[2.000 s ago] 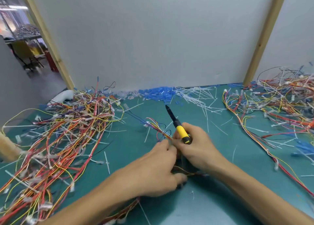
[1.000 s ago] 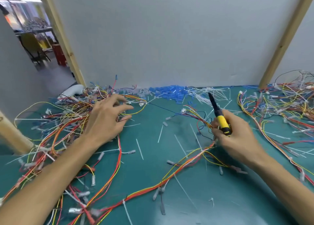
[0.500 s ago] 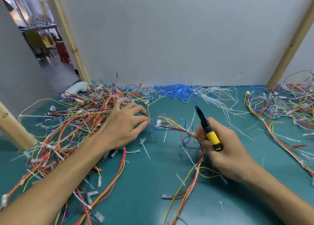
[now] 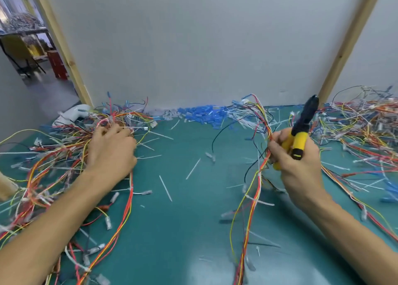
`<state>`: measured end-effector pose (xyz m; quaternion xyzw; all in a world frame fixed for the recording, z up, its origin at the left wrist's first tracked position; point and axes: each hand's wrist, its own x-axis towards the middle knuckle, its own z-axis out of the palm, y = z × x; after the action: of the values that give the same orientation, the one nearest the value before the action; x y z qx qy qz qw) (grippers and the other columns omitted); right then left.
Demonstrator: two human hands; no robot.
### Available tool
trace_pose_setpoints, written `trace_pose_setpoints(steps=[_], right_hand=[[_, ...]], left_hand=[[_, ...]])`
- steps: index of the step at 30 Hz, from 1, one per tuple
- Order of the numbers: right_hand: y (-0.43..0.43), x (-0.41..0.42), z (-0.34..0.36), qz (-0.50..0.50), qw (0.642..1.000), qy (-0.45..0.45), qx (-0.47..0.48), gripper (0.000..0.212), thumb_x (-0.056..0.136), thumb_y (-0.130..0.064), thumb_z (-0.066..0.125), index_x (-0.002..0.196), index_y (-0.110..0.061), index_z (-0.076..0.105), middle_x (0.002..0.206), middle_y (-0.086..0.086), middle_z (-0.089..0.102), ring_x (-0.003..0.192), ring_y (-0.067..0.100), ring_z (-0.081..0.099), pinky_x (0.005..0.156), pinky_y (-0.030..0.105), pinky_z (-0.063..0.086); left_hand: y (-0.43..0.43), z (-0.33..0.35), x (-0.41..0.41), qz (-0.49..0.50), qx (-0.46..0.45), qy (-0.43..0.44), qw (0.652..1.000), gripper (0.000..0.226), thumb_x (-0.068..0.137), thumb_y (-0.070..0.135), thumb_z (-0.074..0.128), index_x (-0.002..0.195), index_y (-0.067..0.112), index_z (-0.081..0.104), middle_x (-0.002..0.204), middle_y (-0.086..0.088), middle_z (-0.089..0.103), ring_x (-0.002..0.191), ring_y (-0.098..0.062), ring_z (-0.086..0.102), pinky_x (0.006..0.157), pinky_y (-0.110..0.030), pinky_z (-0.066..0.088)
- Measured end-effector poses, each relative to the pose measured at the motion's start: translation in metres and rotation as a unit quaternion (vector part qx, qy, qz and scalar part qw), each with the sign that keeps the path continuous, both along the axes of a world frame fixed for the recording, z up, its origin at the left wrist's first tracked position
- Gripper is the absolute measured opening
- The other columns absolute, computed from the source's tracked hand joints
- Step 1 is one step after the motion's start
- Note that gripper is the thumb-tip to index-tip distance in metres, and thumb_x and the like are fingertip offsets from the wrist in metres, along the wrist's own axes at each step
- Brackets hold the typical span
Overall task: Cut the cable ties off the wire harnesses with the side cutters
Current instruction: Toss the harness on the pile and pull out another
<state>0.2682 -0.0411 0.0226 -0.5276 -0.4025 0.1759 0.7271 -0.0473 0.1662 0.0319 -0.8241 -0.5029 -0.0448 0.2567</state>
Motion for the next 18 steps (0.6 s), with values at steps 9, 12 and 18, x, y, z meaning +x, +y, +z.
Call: trace_pose_setpoints(steps=[9,12,18], right_hand=[[-0.006,0.004,0.008,0.036,0.994,0.101,0.016,0.032,0.094,0.013,0.066,0.09,-0.016,0.051,0.092,0.008,0.067,0.058,0.02,0.057,0.061,0.036,0.047],[-0.007,0.0,0.01,0.092,0.984,0.15,0.031,0.035,0.089,0.014,0.07,0.092,-0.015,0.05,0.088,0.007,0.07,0.056,0.02,0.058,0.061,0.035,0.049],[-0.011,-0.005,0.015,0.194,0.966,0.17,0.017,0.033,0.078,-0.001,0.075,0.097,-0.014,0.051,0.084,0.007,0.072,0.06,0.019,0.062,0.06,0.03,0.054]], left_hand=[[-0.007,0.043,-0.001,0.092,-0.145,0.041,0.984,0.04,0.1,0.058,0.041,0.126,0.04,0.066,0.134,0.009,0.064,0.129,-0.019,0.051,0.105,-0.047,0.037],[-0.042,0.068,0.022,0.011,-0.004,0.048,0.999,0.038,0.096,0.056,0.043,0.115,0.03,0.065,0.115,0.004,0.072,0.11,-0.023,0.066,0.095,-0.045,0.043],[-0.153,0.067,0.108,-0.323,-0.36,-0.32,0.815,0.031,0.093,0.048,0.063,0.122,0.039,0.071,0.099,0.02,0.073,0.092,-0.001,0.069,0.078,-0.02,0.052]])
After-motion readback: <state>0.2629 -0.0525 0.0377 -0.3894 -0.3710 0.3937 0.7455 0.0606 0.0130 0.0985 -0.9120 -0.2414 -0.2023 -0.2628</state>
